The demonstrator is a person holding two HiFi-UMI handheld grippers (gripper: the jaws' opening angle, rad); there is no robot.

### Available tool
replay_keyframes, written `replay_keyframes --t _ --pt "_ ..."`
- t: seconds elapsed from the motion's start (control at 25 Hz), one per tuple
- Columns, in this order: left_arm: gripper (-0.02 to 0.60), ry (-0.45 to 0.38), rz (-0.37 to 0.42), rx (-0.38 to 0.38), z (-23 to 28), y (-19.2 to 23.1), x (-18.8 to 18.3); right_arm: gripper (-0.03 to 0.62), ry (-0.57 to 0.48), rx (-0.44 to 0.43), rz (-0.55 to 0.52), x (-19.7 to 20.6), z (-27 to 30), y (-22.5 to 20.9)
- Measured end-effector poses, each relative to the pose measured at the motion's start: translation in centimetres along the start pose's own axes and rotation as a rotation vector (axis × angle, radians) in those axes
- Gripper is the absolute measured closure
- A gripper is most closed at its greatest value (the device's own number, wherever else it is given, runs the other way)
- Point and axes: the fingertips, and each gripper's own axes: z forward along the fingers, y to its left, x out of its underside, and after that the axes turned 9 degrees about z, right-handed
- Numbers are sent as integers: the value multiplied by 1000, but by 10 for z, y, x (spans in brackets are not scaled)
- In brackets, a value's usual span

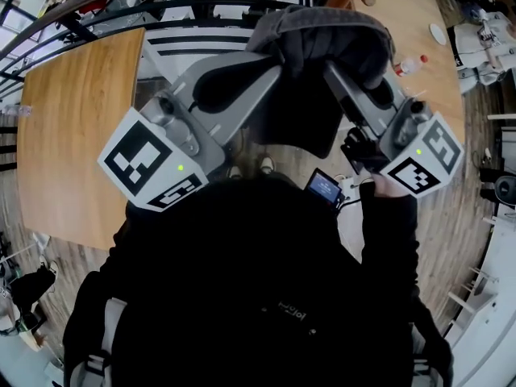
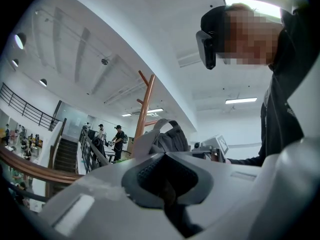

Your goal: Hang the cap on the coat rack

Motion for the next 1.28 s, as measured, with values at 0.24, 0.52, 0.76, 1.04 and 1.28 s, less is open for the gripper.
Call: replay_keyframes --t 0.24,0.52,0.76,1.04,1.28 --pt "578 9 -12 -32 -5 5 3 579 17 -5 1 3 2 1" --pt "578 18 7 -26 -10 -6 5 579 24 42 39 7 -2 -10" --pt "578 15 20 -41 -17 -5 1 579 16 39 36 3 0 -9" --pt "578 13 34 -38 -20 -7 -2 579 3 44 35 -1 0 -7" --pt "578 11 43 -29 -17 -10 -6 579 -32 30 119 -7 -7 -12"
